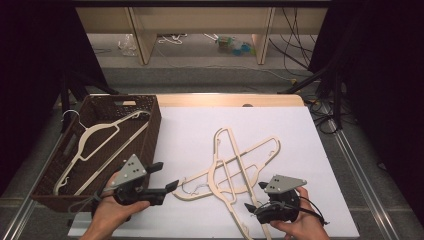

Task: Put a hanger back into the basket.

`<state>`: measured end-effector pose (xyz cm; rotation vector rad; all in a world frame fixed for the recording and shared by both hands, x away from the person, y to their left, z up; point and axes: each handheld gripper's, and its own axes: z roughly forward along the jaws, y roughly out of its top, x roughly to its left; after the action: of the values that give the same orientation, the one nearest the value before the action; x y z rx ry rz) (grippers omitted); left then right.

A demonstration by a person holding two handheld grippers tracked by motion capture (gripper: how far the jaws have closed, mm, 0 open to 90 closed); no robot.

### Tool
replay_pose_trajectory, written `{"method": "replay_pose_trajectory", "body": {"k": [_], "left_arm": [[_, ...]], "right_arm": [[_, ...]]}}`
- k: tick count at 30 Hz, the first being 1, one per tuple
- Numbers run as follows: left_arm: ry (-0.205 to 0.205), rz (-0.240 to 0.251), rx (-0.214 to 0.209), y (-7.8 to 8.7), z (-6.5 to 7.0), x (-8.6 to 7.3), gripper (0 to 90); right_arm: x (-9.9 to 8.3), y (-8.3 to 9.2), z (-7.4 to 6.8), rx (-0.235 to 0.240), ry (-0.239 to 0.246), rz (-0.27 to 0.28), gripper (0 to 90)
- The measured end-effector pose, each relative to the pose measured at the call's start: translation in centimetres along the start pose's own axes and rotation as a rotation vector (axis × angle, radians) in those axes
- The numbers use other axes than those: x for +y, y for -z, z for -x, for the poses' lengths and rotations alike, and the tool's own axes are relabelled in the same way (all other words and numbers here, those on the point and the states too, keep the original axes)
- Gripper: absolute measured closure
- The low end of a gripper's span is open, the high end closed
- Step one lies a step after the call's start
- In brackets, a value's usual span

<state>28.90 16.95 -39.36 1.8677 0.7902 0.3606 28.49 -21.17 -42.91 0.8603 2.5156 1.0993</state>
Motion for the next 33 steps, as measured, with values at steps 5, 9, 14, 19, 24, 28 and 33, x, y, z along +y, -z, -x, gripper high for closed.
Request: {"method": "replay_pose_trajectory", "body": {"k": [5,9,14,19,24,28,33], "left_arm": [[-0.008,-0.010,-0.027,-1.0,0.3,-1.7,22.7],[0.010,0.021,-0.026,-1.3,0.7,-2.5,17.0],[-0.013,0.037,-0.034,-1.8,1.1,-3.0,16.0],[-0.033,0.014,-0.011,-2.2,1.1,-3.4,16.1],[-0.033,0.007,-0.020,-2.4,1.0,-3.5,16.2],[-0.054,-0.006,-0.025,-2.4,1.3,-3.7,16.2],[-0.052,-0.004,-0.028,-2.4,1.3,-3.7,16.3]], "right_arm": [[-0.2,-0.5,-0.2,0.003,0.012,-0.012,22.7],[-0.1,-0.6,-0.4,-0.001,0.006,-0.015,22.6],[-0.1,-0.7,-0.6,-0.003,0.008,-0.017,21.3],[-0.1,-1.4,-1.4,0.008,0.010,-0.047,19.8],[-0.1,-2.2,-1.8,0.026,0.026,-0.071,19.7],[0.0,-3.3,-2.2,0.021,0.036,-0.120,20.0],[0.2,-4.4,-2.7,0.020,0.046,-0.161,21.4]]}}
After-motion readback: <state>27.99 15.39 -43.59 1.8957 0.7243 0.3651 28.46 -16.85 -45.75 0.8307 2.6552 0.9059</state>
